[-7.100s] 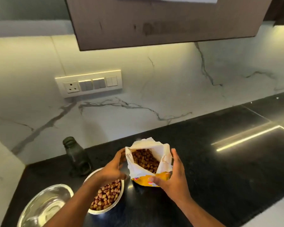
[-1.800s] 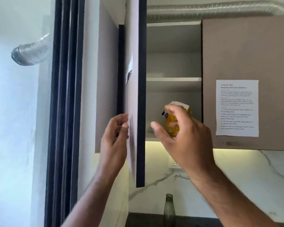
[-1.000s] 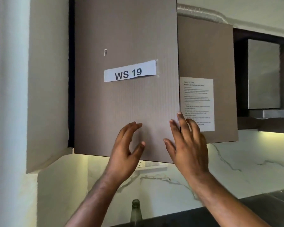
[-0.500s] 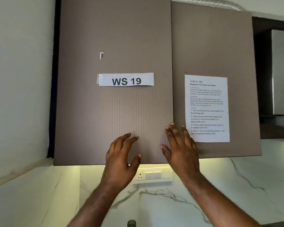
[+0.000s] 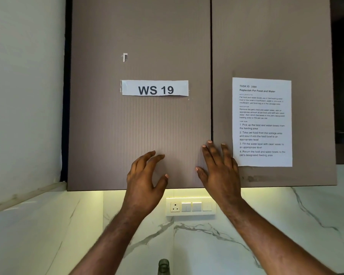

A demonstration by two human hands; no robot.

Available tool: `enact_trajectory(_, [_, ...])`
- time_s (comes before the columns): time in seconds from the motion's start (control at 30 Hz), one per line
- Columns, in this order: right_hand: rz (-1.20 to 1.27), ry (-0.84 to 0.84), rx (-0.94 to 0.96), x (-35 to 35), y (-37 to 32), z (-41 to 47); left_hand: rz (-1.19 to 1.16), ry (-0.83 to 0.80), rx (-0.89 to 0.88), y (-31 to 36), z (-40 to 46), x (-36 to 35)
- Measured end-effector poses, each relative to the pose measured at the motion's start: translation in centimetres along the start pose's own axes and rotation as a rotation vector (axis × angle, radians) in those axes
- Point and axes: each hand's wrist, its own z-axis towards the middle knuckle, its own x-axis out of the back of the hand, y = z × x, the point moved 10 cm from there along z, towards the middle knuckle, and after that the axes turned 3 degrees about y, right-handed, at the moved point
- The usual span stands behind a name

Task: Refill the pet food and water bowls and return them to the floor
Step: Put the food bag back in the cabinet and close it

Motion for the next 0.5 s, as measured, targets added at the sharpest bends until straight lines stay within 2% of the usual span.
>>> enact_trajectory(0.3, [0.127, 0.060, -0.029, 1.4, -0.9, -2.0, -0.025, 0.006, 0.013, -1.1, -0.8, 0.1])
enact_trajectory(0.5, [0.283, 0.000, -0.068, 1.1, -2.2, -7.5, -0.075, 0.003, 0.114, -3.4, -4.5, -1.2])
